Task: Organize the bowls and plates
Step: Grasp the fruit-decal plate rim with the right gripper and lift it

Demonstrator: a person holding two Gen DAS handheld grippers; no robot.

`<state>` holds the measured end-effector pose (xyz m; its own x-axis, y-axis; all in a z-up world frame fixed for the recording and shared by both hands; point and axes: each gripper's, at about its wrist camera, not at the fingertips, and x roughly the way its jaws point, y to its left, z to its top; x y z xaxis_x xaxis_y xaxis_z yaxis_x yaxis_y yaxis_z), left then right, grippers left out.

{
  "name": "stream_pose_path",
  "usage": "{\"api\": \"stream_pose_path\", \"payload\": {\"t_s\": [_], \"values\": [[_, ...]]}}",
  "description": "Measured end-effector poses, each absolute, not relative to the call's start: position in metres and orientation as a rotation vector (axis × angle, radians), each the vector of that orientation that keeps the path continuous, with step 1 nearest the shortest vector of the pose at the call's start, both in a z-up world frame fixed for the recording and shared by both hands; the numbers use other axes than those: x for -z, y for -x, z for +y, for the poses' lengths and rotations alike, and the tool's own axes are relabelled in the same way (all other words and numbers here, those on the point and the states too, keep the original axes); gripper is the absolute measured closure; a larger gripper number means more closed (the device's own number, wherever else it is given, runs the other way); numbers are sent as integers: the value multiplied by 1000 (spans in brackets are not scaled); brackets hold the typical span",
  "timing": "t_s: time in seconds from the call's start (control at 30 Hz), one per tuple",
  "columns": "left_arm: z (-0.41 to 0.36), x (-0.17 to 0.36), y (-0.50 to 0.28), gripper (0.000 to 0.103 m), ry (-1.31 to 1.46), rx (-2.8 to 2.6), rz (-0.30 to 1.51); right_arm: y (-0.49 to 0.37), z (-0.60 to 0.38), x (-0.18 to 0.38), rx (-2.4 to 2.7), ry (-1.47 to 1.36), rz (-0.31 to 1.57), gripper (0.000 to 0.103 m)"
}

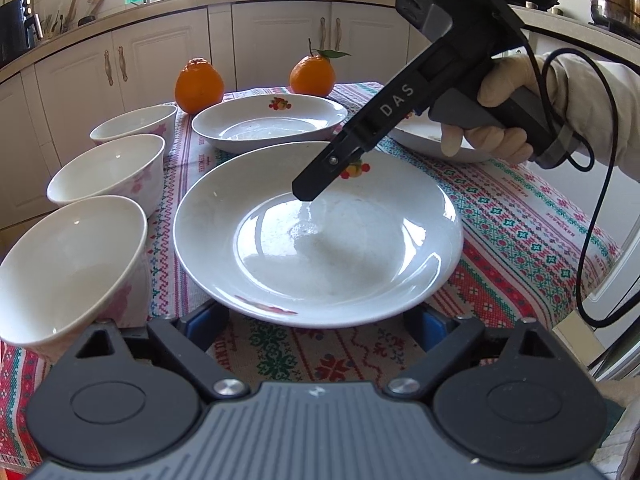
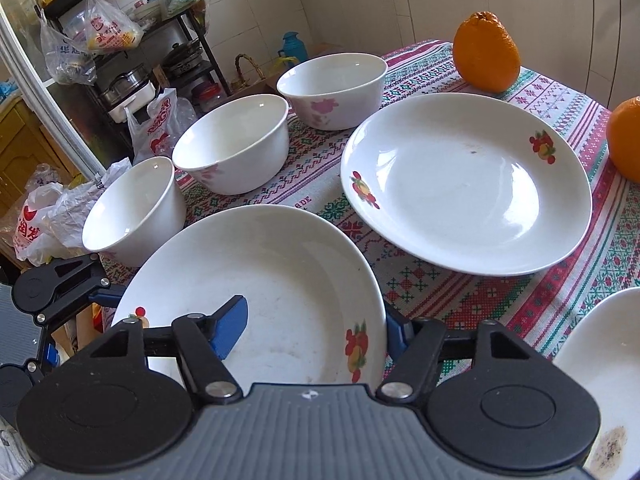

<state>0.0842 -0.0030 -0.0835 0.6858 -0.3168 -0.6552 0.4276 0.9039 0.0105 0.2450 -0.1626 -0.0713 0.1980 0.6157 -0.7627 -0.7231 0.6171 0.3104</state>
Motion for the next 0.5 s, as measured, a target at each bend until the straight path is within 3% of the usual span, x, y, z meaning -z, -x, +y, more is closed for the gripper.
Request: {"api": "stream_pose_path", "payload": {"t_s": [0.5], "values": [[-2, 81, -87, 9, -195, 469, 714, -235, -171, 71, -943, 145, 1018, 27]]}}
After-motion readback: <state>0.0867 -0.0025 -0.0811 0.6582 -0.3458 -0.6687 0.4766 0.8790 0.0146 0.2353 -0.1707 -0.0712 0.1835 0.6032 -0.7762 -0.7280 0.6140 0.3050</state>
